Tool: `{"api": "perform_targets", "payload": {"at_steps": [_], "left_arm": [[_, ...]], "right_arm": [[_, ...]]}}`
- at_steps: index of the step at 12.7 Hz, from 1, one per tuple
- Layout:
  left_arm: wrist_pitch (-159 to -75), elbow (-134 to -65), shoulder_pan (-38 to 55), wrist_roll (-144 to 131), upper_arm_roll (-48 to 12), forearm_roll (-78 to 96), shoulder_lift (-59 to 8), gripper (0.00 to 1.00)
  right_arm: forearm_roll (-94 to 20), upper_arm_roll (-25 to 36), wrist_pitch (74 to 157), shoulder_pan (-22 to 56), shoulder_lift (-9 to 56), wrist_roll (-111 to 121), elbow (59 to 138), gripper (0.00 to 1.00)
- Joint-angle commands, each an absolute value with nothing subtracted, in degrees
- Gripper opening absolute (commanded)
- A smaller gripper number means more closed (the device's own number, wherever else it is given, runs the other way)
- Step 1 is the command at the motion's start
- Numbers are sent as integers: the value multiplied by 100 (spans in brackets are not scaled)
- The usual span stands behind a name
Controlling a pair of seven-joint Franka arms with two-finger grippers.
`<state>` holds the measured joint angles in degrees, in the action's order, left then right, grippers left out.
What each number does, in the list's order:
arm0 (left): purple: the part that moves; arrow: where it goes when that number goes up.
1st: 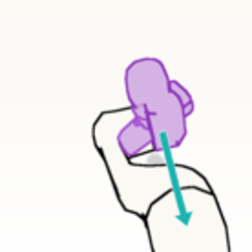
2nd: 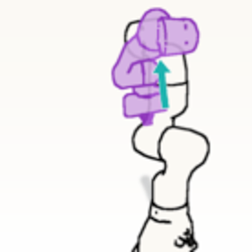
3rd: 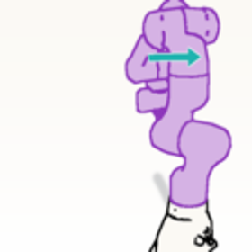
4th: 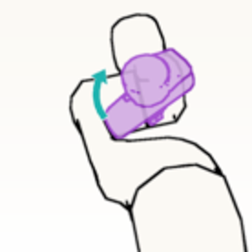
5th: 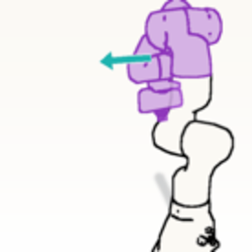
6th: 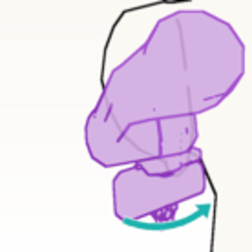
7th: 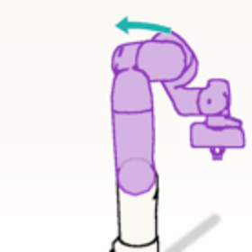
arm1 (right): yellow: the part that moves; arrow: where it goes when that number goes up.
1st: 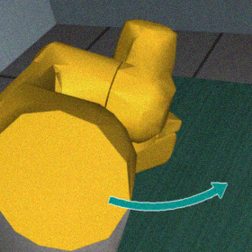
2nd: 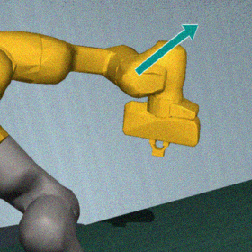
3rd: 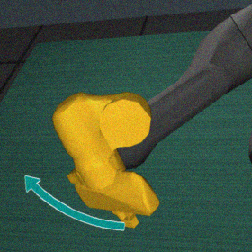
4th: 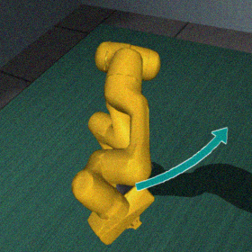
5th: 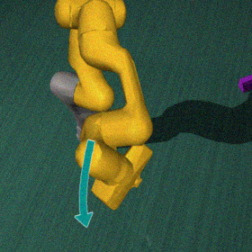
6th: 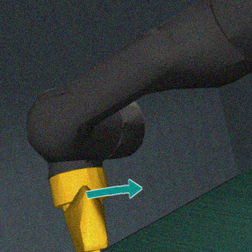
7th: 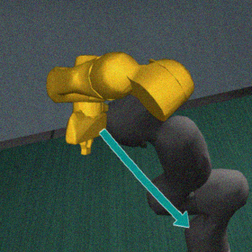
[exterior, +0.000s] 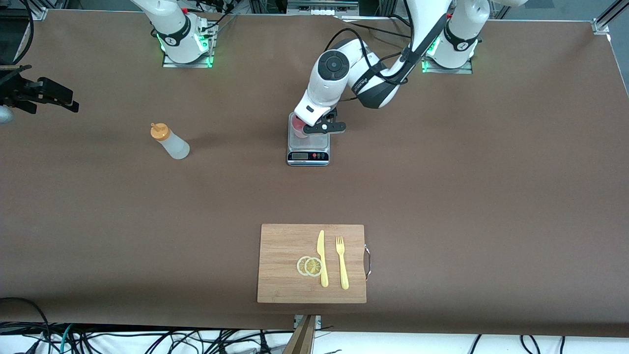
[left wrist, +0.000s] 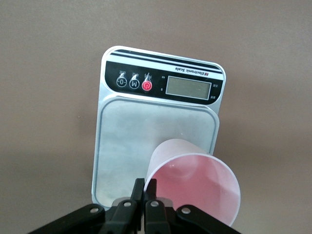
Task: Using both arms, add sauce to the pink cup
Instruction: 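Carry the pink cup with the left gripper onto the silver scale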
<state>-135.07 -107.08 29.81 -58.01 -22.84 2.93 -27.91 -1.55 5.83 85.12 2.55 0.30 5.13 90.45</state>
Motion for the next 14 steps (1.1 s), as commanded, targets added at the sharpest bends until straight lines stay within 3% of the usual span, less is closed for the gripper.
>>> {"api": "perform_targets", "payload": {"at_steps": [1, 4, 5, 7, 9, 10, 11, 14], "left_arm": [[-13491, -10670, 3050, -5941, -2119, 193, -2804, 0], [-13491, -10696, 3059, -5994, -2109, 202, -2821, 3], [-13491, -10696, 3059, -6012, -2109, 202, -2821, 28], [-13483, -10688, 3059, -6020, -2118, 202, -2813, 64], [-13456, -10661, 3059, -6029, -2127, 228, -2795, 81], [-13439, -10652, 3050, -6029, -2136, 263, -2769, 95], [-13421, -10626, 3050, -6047, -2144, 281, -2699, 99], [-12852, -10408, 2980, -5960, -2171, 586, -2321, 100]], "right_arm": [[-185, 598, 8402, 246, 9, 571, 8965, 99], [-185, 598, 8394, 246, 9, 571, 8965, 99], [-185, 589, 8402, 246, 9, 571, 8965, 99], [-184, 598, 8394, 246, 9, 571, 8965, 99], [-176, 580, 8394, 255, 9, 545, 8965, 99], [-176, 571, 8394, 255, 9, 545, 8965, 99], [-176, 571, 8394, 255, 9, 554, 8965, 99], [-176, 589, 8394, 246, 9, 571, 8965, 99]]}}
